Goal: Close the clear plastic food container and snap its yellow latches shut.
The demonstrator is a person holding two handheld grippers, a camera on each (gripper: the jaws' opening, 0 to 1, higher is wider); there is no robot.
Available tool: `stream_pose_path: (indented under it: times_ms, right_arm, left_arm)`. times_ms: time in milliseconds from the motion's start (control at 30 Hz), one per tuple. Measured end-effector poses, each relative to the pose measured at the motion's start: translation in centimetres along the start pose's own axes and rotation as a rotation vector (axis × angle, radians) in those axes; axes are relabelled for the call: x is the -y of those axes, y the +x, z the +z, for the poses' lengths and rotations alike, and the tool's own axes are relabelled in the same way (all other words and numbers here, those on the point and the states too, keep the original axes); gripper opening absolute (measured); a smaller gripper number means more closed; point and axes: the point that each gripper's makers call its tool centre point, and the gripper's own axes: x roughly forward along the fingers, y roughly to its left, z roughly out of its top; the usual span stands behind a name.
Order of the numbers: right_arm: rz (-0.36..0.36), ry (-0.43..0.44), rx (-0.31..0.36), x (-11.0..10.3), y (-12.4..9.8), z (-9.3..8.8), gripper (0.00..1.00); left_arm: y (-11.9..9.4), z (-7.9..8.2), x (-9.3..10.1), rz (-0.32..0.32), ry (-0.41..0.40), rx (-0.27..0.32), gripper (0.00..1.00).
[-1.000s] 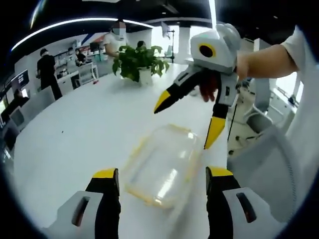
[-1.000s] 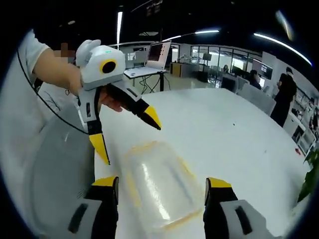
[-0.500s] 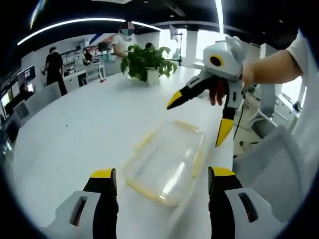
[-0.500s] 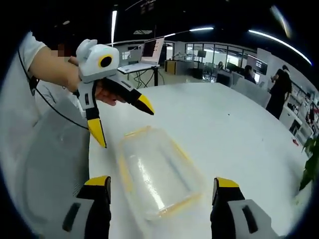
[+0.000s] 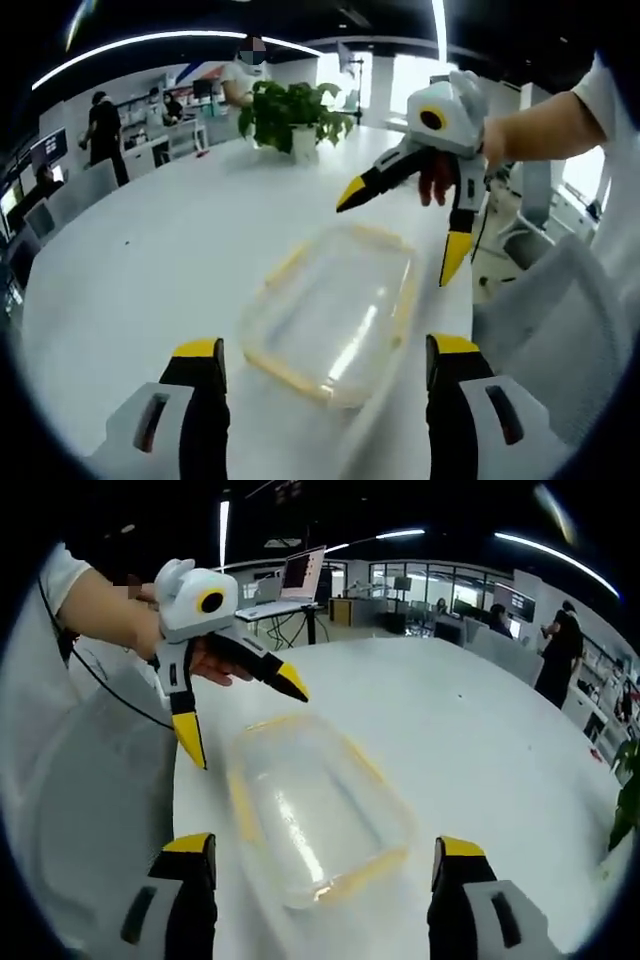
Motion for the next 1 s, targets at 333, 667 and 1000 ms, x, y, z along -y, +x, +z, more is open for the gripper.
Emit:
stream_pose_path:
  times_ms: [333,667,1000]
  right_arm:
    - [0.01,-0.006,-0.003,0.4,0.6,0.0,0.8]
    - [0.023,-0.044,-0.008,0.5,0.6,-0.2,0.71]
    - [0.013,-0.044,-0.004,0.6,0.8,-0.1,0.69]
  left_arm:
    - [0.6,-0.8,-0.1,0.002,0.016,-0.024,0.79]
    - [1.3,-0.9,-0.6,0.029,0.026,-0.017,0.73]
    - [1.3,-1.1,-0.5,0.026,0.037,-0.014,0.73]
